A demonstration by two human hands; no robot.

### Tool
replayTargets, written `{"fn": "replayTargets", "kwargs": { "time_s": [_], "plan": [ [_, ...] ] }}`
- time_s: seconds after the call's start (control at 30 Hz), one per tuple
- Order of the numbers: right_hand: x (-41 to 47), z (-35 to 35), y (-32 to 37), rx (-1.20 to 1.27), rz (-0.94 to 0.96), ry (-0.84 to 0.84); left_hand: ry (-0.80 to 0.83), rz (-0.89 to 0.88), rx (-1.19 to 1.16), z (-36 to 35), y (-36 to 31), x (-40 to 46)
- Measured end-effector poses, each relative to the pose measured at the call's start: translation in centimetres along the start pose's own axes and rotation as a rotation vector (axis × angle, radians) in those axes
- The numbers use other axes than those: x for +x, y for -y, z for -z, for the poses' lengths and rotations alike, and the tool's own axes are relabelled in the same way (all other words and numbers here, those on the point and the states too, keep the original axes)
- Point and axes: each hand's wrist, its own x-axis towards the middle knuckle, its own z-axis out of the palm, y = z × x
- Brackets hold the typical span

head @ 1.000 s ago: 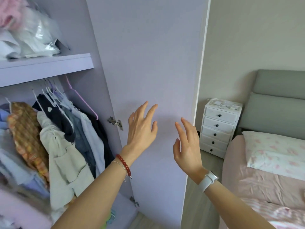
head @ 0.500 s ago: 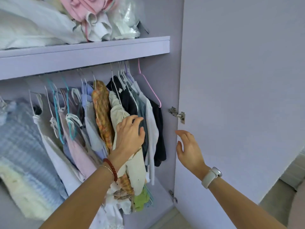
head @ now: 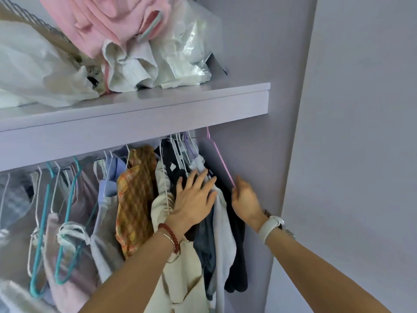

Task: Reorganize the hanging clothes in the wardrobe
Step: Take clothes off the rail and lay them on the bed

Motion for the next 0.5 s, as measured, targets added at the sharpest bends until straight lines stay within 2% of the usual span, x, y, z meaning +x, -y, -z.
{"fn": "replayTargets", "kwargs": {
  "time_s": [0.13, 0.3, 0.5],
  "plan": [
    [3.1, -1.4, -0.1, 0.110, -0.142, 0.035, -0.051, -0.030, -0.034, -1.3, 0.8, 0.2],
    [3.9, -1.9, 0.1, 0.117, -0.139, -0.228, -0.100, -0.020, -0.149, -2.1, 1.7, -0.6],
    [2.8, -0.7, 0.5, 0.106, -0.027, -0.372, -0.127, -0.032, -0.227, -2.6, 1.8, -0.5]
  ]
}}
